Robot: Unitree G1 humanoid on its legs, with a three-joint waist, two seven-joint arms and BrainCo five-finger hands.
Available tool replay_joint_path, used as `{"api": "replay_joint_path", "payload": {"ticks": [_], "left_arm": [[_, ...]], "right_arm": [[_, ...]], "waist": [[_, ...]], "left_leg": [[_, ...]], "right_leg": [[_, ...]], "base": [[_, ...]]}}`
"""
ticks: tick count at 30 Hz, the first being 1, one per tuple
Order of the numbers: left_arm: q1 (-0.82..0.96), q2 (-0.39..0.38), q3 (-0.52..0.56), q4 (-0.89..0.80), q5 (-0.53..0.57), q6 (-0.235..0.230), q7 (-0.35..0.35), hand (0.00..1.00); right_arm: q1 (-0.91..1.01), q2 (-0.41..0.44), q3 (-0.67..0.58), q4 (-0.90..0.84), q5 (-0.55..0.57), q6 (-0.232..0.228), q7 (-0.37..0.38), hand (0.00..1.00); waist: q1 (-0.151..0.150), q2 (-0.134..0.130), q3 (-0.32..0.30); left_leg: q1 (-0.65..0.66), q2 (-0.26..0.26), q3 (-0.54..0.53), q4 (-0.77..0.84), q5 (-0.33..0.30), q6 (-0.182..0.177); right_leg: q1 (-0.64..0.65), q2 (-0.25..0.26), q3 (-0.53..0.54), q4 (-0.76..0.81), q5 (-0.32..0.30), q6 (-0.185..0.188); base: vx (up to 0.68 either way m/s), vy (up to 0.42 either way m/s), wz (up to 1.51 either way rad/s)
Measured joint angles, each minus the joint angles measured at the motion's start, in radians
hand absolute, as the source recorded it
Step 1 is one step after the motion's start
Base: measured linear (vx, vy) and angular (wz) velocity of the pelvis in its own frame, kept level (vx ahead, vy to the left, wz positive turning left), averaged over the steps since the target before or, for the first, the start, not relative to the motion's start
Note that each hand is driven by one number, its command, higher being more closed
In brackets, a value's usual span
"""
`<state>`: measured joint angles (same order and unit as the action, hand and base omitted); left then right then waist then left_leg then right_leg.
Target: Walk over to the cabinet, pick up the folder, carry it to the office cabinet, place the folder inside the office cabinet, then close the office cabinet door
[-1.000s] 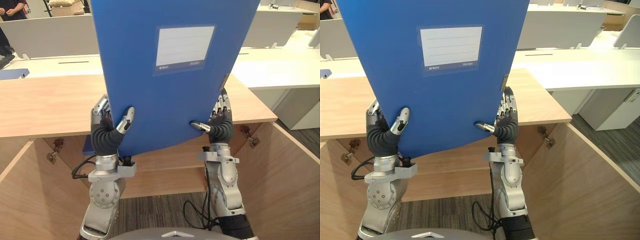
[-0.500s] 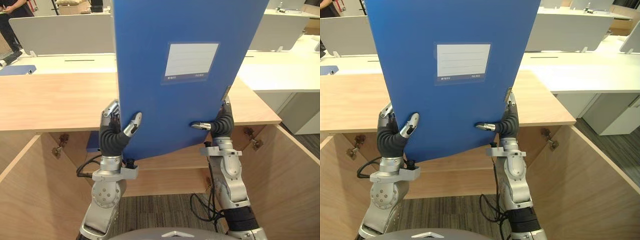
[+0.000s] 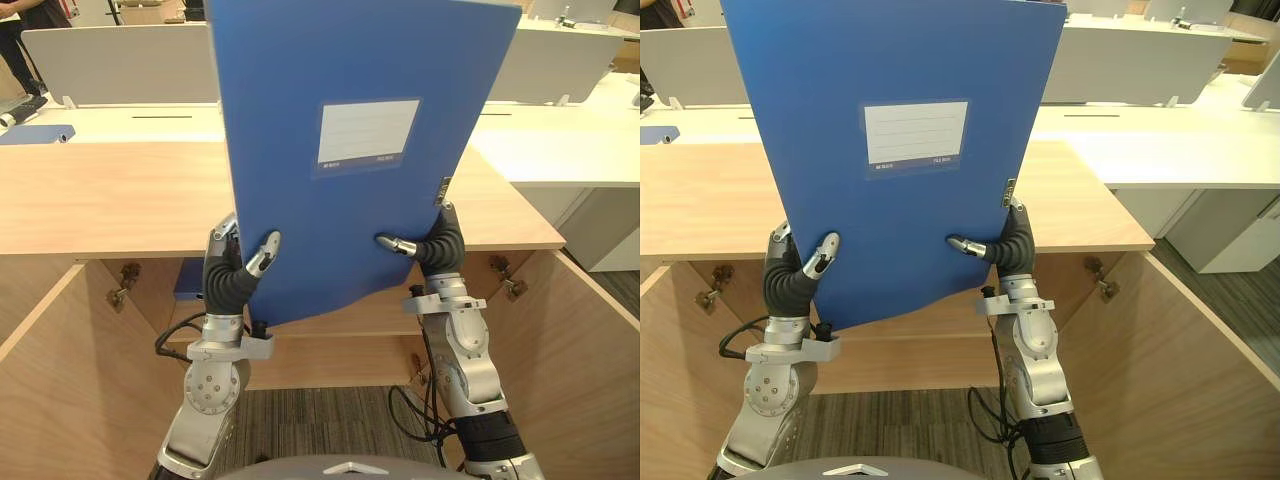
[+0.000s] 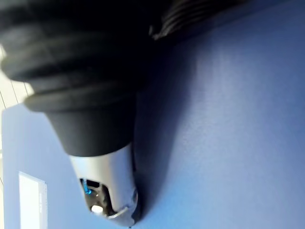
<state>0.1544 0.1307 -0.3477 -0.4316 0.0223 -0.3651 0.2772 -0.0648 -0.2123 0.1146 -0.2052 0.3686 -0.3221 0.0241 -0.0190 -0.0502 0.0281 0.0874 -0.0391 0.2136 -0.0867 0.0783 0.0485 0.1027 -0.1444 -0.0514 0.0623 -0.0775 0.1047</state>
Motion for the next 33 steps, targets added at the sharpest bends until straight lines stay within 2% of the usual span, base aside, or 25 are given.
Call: {"api": "replay_joint_path", "payload": {"ticks": [1, 10, 16, 23, 27, 33], "left_arm": [[0.0, 0.005, 0.001, 0.013, 0.0, 0.0, 0.0, 0.0], [0.039, 0.008, 0.023, 0.049, 0.003, 0.003, -0.002, 0.0], [0.054, 0.002, 0.058, 0.054, 0.023, 0.01, 0.0, 0.0], [0.103, -0.041, 0.112, 0.054, 0.039, 0.011, -0.001, 0.0], [0.128, -0.072, 0.173, 0.054, 0.037, 0.011, -0.001, 0.0], [0.174, -0.078, 0.235, 0.058, 0.035, 0.012, -0.007, 0.0]], "right_arm": [[0.0, 0.001, 0.001, 0.012, -0.001, 0.0, 0.0, 1.0], [0.0, 0.019, 0.023, 0.028, -0.015, 0.001, -0.003, 1.0], [0.001, 0.058, 0.024, 0.029, -0.023, 0.002, -0.005, 1.0], [0.017, 0.125, 0.016, 0.029, -0.026, 0.002, -0.015, 1.0], [0.029, 0.135, -0.026, 0.028, -0.062, 0.002, -0.026, 1.0], [0.064, 0.168, -0.083, 0.022, -0.063, 0.001, -0.034, 1.0]], "waist": [[0.0, -0.002, -0.001], [-0.003, -0.002, -0.001], [-0.007, -0.002, -0.001], [-0.007, -0.002, -0.001], [-0.006, -0.001, -0.001], [-0.004, -0.001, -0.001]], "left_leg": [[0.0, 0.0, 0.0, 0.0, 0.001, 0.0], [0.001, -0.002, -0.001, -0.001, -0.001, -0.006], [-0.002, -0.003, -0.006, -0.001, -0.002, -0.007], [-0.004, -0.003, -0.015, -0.001, -0.002, -0.007], [-0.008, -0.003, -0.021, -0.001, -0.002, -0.007], [-0.013, -0.003, -0.027, -0.001, -0.002, -0.007]], "right_leg": [[0.0, 0.0, 0.0, 0.0, 0.0, 0.0], [-0.001, -0.002, -0.003, 0.005, 0.003, -0.001], [-0.001, -0.005, -0.008, 0.006, 0.003, -0.002], [0.003, -0.006, -0.016, 0.003, 0.003, -0.002], [0.003, -0.006, -0.02, -0.001, 0.003, -0.002], [0.003, -0.006, -0.03, -0.005, 0.003, -0.001]], "base": [[0.0, 0.0, 0.0], [0.0, 0.0, 0.0], [0.0, 0.0, 0.02], [0.01, -0.003, 0.02], [0.0, -0.001, 0.04], [0.01, -0.007, 0.03]]}}
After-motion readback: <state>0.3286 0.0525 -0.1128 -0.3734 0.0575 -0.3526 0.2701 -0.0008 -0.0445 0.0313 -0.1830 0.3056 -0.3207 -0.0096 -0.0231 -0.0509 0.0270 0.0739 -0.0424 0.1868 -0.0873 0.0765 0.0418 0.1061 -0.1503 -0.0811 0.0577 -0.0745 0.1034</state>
